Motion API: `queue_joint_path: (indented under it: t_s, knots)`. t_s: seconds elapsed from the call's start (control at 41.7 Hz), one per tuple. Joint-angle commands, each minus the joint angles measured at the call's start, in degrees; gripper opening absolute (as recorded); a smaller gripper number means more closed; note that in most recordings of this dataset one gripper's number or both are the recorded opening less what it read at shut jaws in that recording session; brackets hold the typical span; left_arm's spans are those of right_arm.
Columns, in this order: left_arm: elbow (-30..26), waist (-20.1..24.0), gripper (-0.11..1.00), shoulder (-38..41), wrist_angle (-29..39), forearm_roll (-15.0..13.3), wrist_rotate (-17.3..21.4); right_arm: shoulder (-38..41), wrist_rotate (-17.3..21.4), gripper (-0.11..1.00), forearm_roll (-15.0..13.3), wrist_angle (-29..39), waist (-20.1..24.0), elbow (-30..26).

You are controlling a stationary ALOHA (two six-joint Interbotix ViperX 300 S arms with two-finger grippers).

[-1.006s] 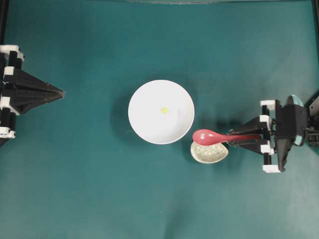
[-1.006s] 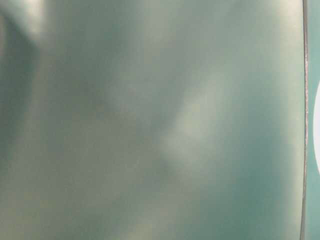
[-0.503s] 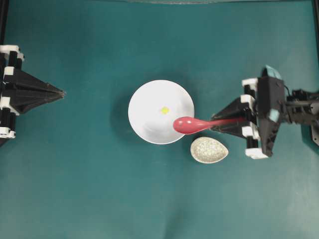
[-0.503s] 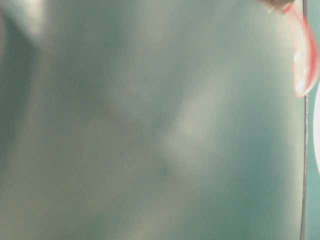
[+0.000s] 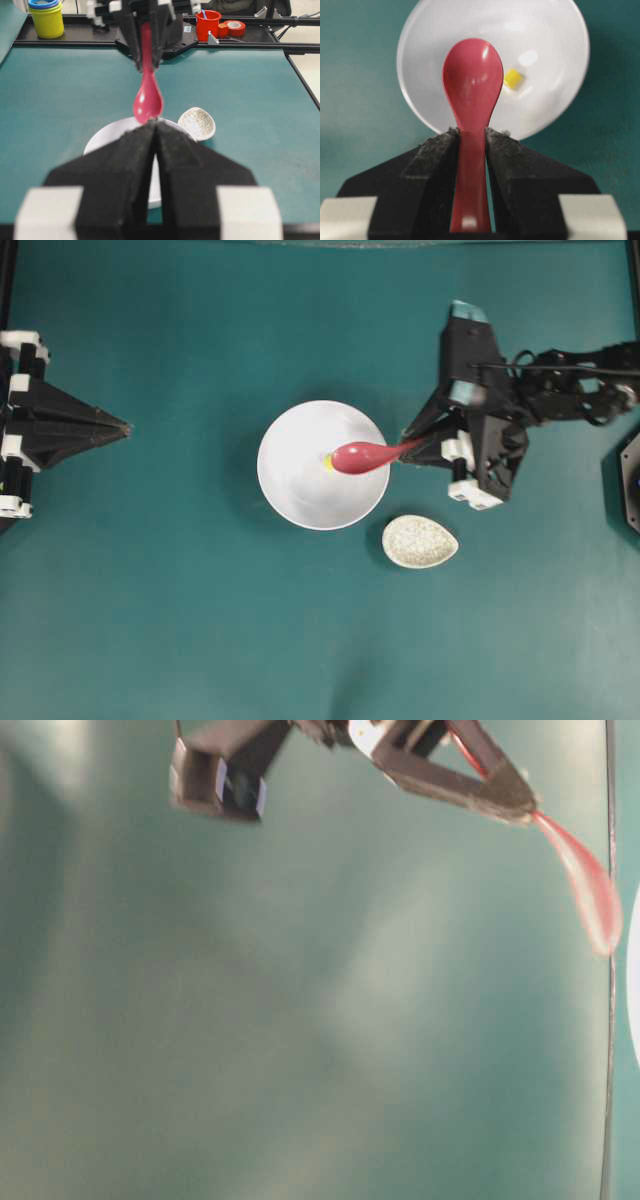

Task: Scoop the yellow hexagonal prism block from the bowl with a spoon using the right arm.
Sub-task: 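Lower the spoon bowl into the white bowl beside the yellow block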

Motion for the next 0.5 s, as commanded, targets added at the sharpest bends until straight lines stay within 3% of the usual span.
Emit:
queue_joint_path:
  t_s: [0.0, 0.24, 0.479]
  knots:
    - [-1.32, 0.0, 0.0, 0.53, -0.26, 0.09, 0.0, 1.14, 0.0, 0.26, -0.62, 2.81, -0.79, -3.25]
    - [-1.32, 0.0, 0.0, 0.53, -0.26, 0.09, 0.0, 6.24, 0.79, 0.26, -3.25, 8.09, -1.23, -8.79]
    - [-1.32, -0.09, 0.0, 0.53, -0.18, 0.09, 0.0, 10.28, 5.98, 0.26, -9.4, 15.29, -1.23, -13.89]
